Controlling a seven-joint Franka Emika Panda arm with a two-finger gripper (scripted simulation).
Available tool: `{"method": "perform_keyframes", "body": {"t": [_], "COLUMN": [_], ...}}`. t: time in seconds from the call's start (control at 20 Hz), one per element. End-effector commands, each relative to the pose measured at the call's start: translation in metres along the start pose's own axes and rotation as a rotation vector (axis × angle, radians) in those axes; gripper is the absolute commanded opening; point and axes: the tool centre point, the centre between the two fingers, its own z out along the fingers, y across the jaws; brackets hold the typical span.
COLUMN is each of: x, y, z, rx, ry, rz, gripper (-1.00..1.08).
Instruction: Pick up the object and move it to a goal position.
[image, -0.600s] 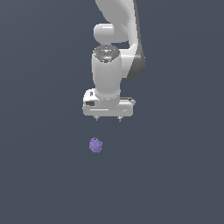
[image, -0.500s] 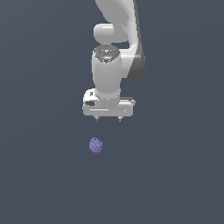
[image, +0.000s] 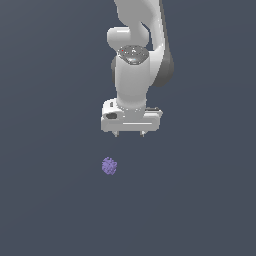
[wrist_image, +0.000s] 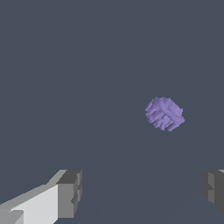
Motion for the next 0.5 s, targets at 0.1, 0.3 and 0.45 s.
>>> {"method": "perform_keyframes", "body": {"t": [0.1,0.3,0.45], "x": [0.0,0.0015,0.0035], "y": [0.0009,0.0023,0.0048], "z": [0.0005,0.0025,0.0057], "rx": [-0.001,-0.002,-0.002], "ry": [-0.001,-0.002,-0.004], "rz": [-0.002,-0.022,-0.049], "gripper": [1.0,1.0,1.0]}}
